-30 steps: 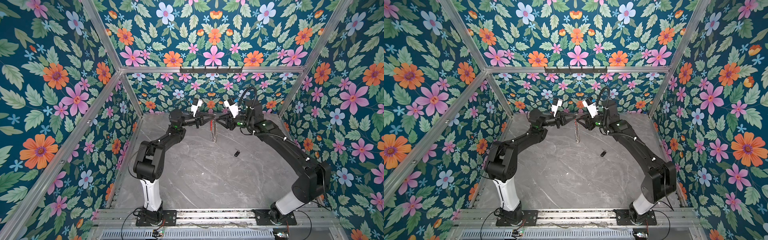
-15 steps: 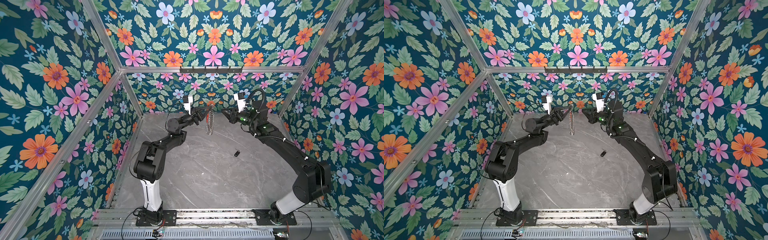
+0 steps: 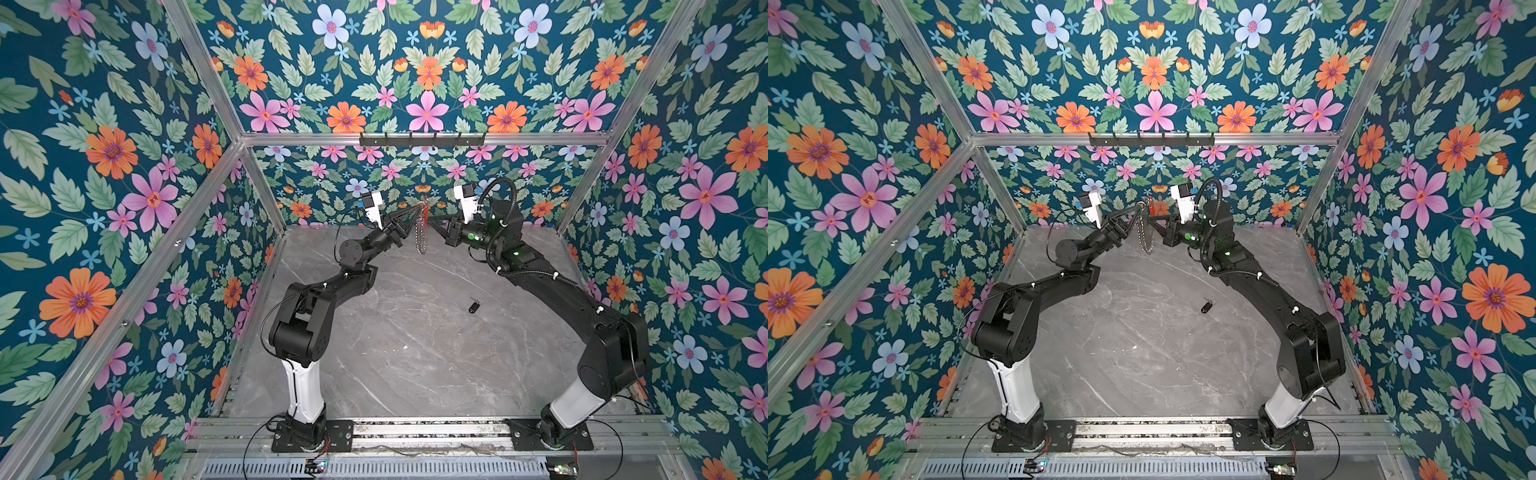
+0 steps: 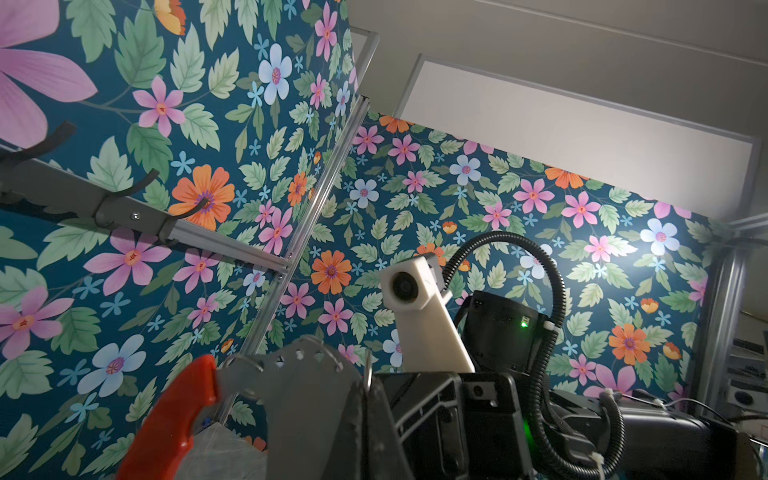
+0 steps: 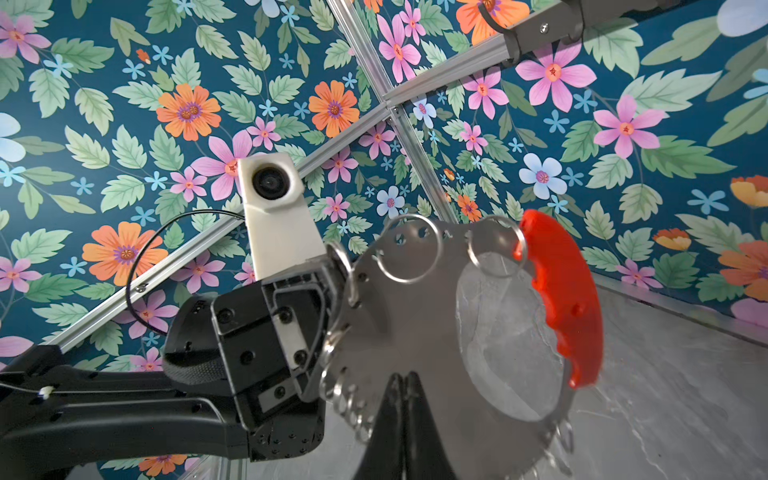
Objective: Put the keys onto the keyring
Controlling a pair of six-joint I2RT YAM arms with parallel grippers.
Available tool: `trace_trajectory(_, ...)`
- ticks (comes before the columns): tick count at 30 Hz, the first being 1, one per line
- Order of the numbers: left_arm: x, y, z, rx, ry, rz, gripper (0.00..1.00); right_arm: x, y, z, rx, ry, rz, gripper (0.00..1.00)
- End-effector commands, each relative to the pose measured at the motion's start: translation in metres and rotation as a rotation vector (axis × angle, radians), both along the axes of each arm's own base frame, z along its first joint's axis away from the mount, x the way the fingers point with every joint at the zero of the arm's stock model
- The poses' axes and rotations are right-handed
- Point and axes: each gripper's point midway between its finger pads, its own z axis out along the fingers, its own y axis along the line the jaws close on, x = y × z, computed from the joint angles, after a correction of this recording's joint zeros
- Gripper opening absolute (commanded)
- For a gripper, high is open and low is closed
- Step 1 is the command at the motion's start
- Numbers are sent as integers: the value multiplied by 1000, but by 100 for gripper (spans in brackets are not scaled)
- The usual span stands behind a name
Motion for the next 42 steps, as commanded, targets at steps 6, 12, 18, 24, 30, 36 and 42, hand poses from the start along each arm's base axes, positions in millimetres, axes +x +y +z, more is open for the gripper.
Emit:
trace_trajectory(6, 3, 7, 10, -101, 62, 13, 0, 1, -5, 32, 41, -74, -3, 6)
trace_trajectory(12, 6, 13, 15, -159, 123, 16, 0, 9, 1, 41, 116, -54, 50, 8)
trace_trajectory(18, 6, 14, 17, -192, 152, 18, 0, 10, 7, 46, 154, -38, 92, 8)
trace_trajectory(24, 9, 14, 15, -206, 190, 20, 0, 6, 9, 54, 191, -51, 129, 12)
trace_trajectory(30, 6, 13, 18, -209, 188, 12, 0, 9, 13, 54, 202, -38, 145, 14)
trace_trajectory(36, 4, 10, 19, -207, 188, -2, 0, 12, 17, 54, 218, -23, 165, 13)
trace_trajectory(42, 1, 11, 21, -210, 181, -7, 0, 13, 19, 52, 218, -18, 169, 15)
